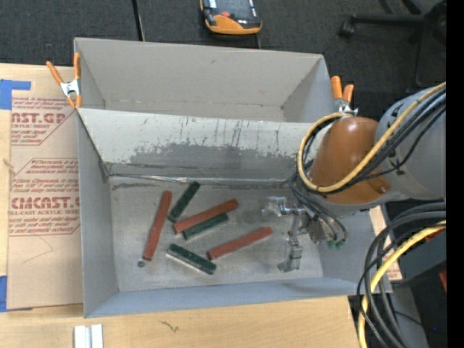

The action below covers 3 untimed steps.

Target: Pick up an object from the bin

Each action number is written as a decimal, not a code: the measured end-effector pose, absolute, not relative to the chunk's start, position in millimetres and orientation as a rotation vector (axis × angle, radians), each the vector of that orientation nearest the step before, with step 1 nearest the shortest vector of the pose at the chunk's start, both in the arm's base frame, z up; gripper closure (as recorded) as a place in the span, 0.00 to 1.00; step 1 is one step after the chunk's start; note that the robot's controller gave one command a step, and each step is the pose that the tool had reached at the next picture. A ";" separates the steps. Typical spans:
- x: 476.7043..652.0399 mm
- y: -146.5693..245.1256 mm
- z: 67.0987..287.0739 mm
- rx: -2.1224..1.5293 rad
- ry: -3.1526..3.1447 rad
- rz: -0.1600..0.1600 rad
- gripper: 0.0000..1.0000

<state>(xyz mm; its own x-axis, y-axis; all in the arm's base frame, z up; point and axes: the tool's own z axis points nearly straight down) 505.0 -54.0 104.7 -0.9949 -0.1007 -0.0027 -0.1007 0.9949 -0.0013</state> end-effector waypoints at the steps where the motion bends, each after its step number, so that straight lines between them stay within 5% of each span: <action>1: 506.3 1.8 116.8 -0.233 3.131 0.004 0.00; 2: 500.9 10.6 101.1 0.016 3.142 0.002 0.00; 3: 510.8 34.3 79.3 -0.421 3.112 0.000 0.00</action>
Offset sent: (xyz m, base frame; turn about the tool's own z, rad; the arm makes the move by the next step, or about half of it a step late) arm -0.0049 0.0654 -0.0047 0.1117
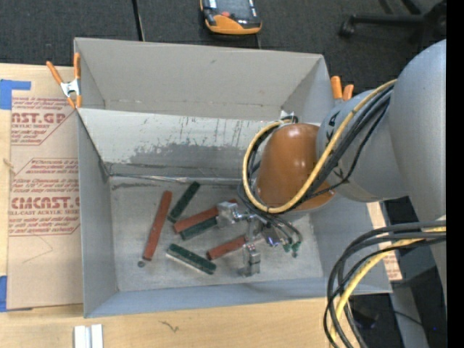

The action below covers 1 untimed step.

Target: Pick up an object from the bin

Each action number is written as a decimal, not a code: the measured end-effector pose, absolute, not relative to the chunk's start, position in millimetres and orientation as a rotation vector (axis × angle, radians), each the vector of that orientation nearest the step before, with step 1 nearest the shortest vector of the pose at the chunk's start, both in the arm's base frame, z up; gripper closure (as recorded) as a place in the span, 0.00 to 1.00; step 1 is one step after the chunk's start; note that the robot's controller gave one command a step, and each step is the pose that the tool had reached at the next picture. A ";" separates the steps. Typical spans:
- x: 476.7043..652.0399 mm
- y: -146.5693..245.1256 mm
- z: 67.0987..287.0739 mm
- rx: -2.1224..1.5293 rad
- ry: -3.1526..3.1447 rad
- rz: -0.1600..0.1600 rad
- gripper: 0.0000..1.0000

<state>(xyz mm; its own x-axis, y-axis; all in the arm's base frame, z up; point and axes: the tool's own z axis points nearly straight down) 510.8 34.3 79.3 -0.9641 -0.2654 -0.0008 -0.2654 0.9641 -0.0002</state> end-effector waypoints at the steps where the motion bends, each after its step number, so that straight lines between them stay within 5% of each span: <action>1: 504.7 46.0 70.8 -0.233 3.130 0.000 1.00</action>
Offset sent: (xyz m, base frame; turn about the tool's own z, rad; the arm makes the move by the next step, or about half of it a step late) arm 0.0000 0.0000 0.0000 0.0000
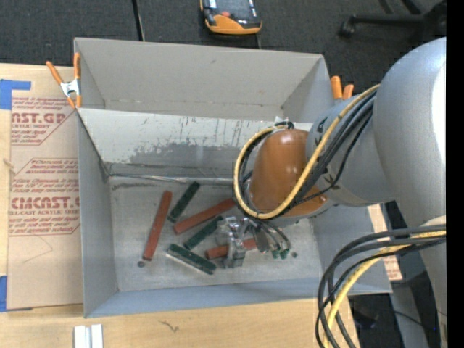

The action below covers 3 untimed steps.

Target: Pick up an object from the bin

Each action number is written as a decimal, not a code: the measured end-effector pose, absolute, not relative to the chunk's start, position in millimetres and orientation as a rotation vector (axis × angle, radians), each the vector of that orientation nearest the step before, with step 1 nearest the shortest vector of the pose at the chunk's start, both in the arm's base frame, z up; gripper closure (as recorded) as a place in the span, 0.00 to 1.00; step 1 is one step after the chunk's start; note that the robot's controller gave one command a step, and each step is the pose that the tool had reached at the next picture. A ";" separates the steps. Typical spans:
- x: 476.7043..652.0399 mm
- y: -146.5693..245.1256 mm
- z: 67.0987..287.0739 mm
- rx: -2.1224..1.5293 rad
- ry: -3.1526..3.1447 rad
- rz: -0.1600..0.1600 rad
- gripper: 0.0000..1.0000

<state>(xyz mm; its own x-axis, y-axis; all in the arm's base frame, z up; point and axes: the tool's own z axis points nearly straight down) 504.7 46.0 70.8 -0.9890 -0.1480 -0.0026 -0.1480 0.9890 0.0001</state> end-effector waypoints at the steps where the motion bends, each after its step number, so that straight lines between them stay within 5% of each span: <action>1: 504.6 46.0 70.8 -0.233 3.130 0.000 1.00; 3: 503.3 46.0 83.6 -0.234 3.135 0.000 1.00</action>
Offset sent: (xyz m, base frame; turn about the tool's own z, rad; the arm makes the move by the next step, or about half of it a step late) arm 0.0000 0.0000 0.0248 0.0000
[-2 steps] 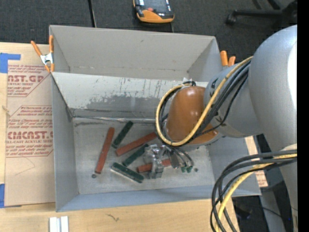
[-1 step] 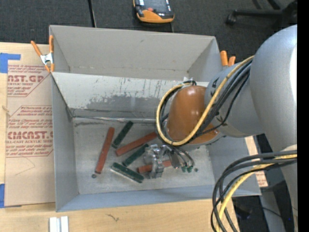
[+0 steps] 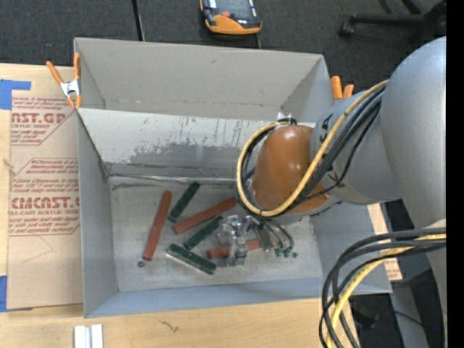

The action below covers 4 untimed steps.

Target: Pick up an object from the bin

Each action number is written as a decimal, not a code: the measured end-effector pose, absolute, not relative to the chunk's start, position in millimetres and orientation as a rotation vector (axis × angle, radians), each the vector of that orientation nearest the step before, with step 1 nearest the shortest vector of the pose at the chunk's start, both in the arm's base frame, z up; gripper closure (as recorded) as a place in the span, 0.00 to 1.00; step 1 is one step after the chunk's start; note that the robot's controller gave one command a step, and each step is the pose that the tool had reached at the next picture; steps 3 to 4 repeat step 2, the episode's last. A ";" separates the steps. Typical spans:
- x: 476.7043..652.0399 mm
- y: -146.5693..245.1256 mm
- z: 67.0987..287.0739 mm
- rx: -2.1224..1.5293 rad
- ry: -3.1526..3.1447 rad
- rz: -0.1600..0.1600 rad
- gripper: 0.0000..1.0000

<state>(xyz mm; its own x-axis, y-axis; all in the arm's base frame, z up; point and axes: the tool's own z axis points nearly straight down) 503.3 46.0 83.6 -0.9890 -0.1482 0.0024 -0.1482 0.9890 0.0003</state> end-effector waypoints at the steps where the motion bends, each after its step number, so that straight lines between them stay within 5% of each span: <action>1: 501.9 45.9 97.2 0.233 -3.125 0.000 1.00; 2: 502.3 46.0 119.4 0.232 -3.128 0.000 1.00; 4: 502.3 46.0 119.4 0.232 -3.128 0.000 1.00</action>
Offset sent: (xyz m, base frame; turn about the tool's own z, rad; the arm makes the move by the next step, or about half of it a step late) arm -0.0002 0.0000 0.0725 0.0000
